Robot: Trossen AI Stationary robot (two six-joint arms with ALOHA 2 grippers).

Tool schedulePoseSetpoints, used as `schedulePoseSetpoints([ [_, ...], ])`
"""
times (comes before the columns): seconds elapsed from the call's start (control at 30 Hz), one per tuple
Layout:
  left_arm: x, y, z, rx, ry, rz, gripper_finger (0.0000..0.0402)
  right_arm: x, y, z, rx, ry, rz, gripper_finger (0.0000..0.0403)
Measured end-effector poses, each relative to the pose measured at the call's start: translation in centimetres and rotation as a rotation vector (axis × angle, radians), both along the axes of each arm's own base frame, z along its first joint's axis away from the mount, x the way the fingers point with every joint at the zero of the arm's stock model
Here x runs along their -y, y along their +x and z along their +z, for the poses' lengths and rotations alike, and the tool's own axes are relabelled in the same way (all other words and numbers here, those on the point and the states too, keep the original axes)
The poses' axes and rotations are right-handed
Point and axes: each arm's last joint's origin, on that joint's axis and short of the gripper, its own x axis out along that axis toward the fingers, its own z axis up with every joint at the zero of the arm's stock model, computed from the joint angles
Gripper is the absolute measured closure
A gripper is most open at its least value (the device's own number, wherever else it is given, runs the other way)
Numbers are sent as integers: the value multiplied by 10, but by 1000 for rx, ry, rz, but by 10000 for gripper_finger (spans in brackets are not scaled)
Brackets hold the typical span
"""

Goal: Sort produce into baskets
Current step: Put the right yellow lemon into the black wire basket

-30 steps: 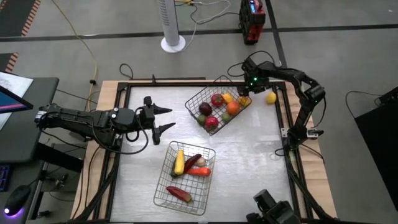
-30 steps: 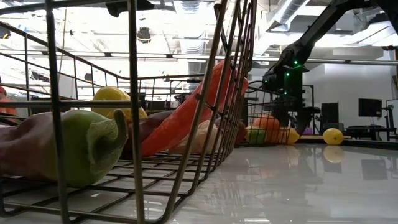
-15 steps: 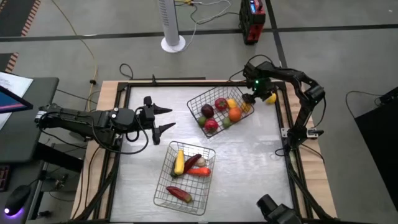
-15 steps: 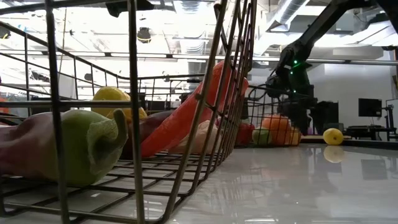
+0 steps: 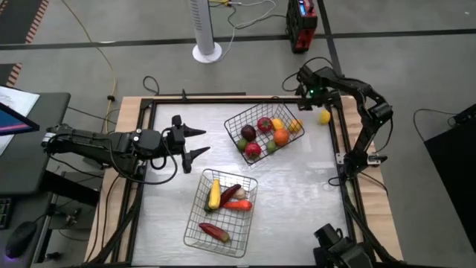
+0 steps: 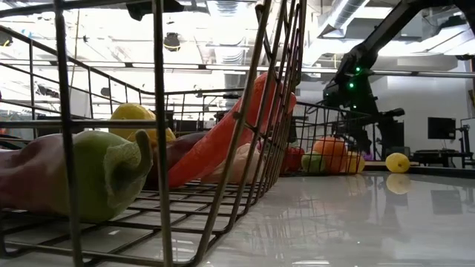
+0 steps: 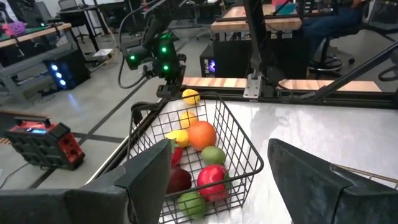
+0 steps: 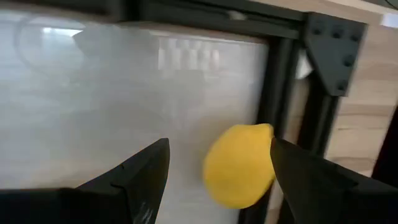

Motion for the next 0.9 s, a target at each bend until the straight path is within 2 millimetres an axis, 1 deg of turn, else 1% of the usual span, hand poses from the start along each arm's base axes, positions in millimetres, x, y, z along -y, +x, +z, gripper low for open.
schedulePoseSetpoints([
  [0.07,0,0,0,0,0,0,146,2,-2,0,4,-12,-16,98],
  [0.23,0,0,0,-1,2,-1,146,4,1,-3,3,-26,-22,103],
  [0.47,0,0,0,-2,2,-1,146,6,3,-21,-71,26,-16,108],
  [0.6,0,0,0,-3,3,-1,146,5,2,-31,-88,102,-7,110],
  [0.73,0,0,0,-4,5,-2,146,3,7,-30,-115,161,19,112],
  [0.9,0,0,0,-4,6,-2,146,-8,14,-23,-94,263,41,112],
])
